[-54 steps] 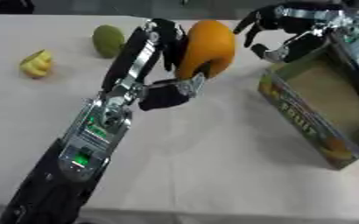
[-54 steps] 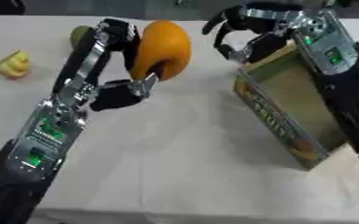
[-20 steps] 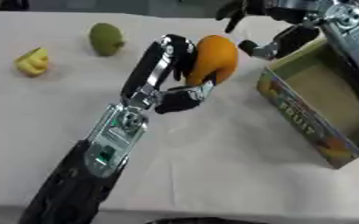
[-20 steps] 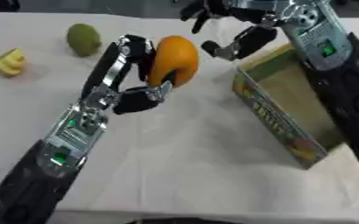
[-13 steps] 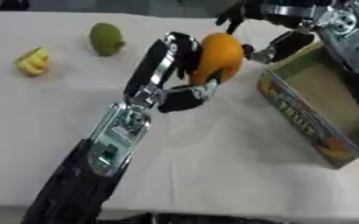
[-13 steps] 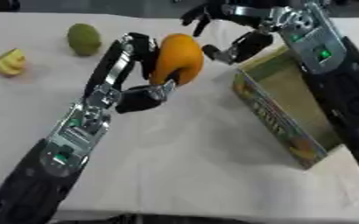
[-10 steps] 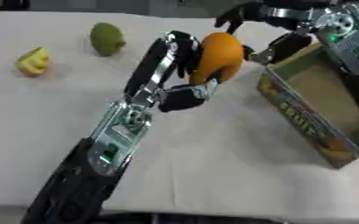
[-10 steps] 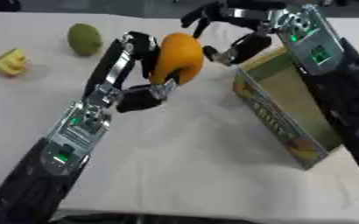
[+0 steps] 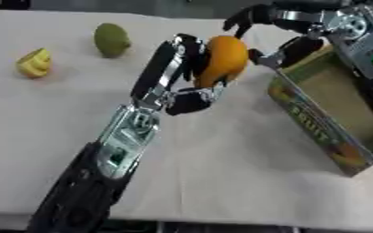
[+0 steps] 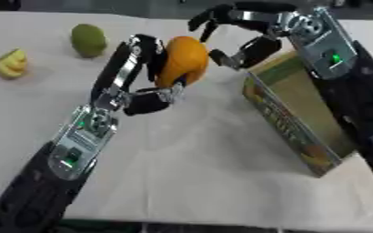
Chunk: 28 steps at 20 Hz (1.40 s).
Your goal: Pick up the objects with one hand, pass them to the other hand, and then place them into the box on the other side of the table.
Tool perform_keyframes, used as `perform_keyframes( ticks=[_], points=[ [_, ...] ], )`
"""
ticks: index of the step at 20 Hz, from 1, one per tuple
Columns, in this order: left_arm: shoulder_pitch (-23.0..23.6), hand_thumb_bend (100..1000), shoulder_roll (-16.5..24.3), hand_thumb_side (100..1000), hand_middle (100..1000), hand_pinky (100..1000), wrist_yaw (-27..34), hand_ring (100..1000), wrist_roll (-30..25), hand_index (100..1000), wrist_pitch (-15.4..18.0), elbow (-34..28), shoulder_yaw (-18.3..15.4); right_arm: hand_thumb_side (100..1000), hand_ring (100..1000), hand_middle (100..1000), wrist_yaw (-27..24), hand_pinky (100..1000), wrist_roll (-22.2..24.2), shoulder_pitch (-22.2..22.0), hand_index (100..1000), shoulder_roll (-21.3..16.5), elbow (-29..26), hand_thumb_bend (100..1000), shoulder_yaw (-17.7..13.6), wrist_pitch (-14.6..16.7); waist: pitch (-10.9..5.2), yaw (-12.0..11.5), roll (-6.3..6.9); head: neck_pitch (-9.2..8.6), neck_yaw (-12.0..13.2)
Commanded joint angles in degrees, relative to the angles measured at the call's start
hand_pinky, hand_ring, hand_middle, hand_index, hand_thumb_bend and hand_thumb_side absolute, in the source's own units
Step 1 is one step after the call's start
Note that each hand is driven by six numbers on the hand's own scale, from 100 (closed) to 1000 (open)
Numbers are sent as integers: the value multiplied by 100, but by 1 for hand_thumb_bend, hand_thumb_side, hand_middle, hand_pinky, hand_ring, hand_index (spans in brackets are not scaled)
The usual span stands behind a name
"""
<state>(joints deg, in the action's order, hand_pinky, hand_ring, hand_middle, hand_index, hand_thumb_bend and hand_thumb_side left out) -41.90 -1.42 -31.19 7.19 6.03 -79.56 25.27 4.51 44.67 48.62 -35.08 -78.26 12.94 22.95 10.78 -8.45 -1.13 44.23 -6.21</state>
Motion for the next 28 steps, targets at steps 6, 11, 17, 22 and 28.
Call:
perform_keyframes(
  ticks=[6,11,17,22,28],
  points=[
    [-73,100,-62,142,336,276,-139,337,192,421,103,340,-133,140,788,883,-315,973,730,150,951,-281,-377,100,-41,561,-6,33,-79,-12,10],
    [-101,100,-92,134,334,274,-202,335,269,418,175,439,-155,134,789,885,-333,973,730,121,951,-258,-459,100,2,490,3,28,-83,-12,-3],
    [-131,100,-104,126,336,275,-277,337,285,419,225,422,-146,117,799,888,-194,976,730,100,953,-225,-421,130,54,625,14,14,-98,-12,-23],
    [-185,100,-140,122,337,275,-346,337,284,419,229,445,-160,107,805,890,-54,977,730,88,954,-153,-369,135,146,805,22,1,-109,-12,-32],
    [-241,100,-183,122,338,276,-389,338,283,420,233,486,-185,152,804,888,147,973,730,71,953,-54,-249,137,154,910,28,-7,-126,-12,-41]
  ],
)
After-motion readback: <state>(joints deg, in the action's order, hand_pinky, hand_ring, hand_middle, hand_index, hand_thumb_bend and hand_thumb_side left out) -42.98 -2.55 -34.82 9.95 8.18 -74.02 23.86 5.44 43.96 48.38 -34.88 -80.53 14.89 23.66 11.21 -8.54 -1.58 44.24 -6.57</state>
